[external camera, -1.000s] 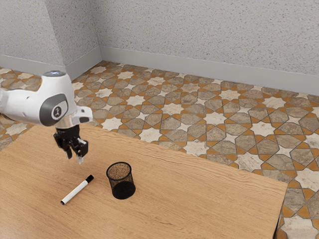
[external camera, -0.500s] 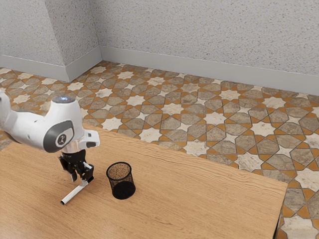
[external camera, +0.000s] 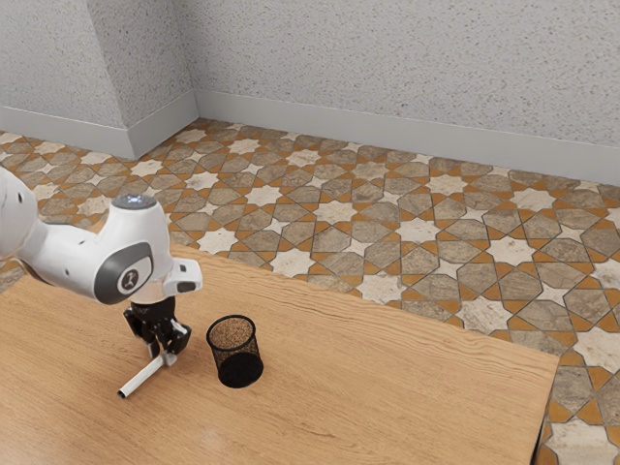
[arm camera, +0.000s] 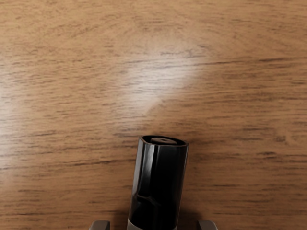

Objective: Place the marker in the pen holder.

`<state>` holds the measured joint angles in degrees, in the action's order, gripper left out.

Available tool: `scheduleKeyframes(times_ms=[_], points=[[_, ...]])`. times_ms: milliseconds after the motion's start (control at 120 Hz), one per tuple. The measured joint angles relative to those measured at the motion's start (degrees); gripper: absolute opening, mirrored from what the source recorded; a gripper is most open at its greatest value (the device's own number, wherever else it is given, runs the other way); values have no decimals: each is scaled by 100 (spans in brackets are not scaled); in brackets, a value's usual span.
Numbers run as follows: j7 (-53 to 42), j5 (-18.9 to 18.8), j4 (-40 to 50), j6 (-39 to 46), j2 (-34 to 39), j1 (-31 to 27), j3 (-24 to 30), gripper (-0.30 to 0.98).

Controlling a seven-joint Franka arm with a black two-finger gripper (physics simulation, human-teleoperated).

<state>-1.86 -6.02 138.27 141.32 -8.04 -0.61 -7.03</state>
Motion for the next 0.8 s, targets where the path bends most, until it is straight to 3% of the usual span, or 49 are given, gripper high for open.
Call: scheduleKeyframes(times_ms=[300, 433, 550, 800], points=[[107, -54, 5, -55, 365, -9, 61, -6], [189, -94, -41, -212, 1410, 30, 298, -9], [259, -98, -345, -401, 1878, 287, 456, -10], [384, -9, -677, -622, 1869, 495, 982, -10]])
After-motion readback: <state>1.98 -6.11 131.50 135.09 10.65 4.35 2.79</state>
